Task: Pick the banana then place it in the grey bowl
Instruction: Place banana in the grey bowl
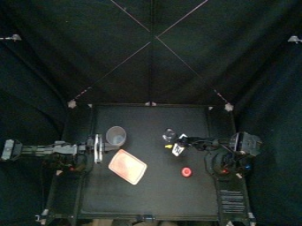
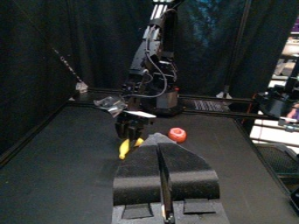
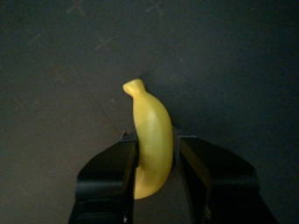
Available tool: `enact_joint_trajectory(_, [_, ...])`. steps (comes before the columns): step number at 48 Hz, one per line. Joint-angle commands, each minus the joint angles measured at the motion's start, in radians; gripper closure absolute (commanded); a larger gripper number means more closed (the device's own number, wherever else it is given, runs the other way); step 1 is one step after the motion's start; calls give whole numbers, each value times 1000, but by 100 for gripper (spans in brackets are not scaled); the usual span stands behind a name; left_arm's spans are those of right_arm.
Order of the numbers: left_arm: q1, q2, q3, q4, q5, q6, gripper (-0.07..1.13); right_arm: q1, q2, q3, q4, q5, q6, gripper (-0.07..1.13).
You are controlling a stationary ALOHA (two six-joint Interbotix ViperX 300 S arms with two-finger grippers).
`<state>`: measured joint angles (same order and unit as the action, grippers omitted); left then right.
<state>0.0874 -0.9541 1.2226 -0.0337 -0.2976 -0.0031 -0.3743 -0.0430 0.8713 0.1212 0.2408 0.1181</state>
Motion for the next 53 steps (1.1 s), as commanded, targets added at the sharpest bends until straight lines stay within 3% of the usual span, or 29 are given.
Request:
enact_joint_trajectory(1, [3, 5, -12, -3, -8, -2, 98, -5, -21, -18, -9, -5, 0, 52])
enact_joint_trajectory(16, [6, 5, -17, -6, -9, 3, 98, 17, -83, -166, -20, -129, -8, 52])
enact_joint_trajectory(24, [6, 5, -18, -6, -23, 3, 98, 48, -60, -299, -60, -394, -5, 52])
enact_joint_trajectory(36, [6, 5, -17, -3, -58, 3, 98, 83, 129, -479, -55, -749, 2, 52])
enact_joint_trajectory(53, [9, 5, -11, -3, -58, 5, 98, 149, 445, -798, 17, -804, 3, 52])
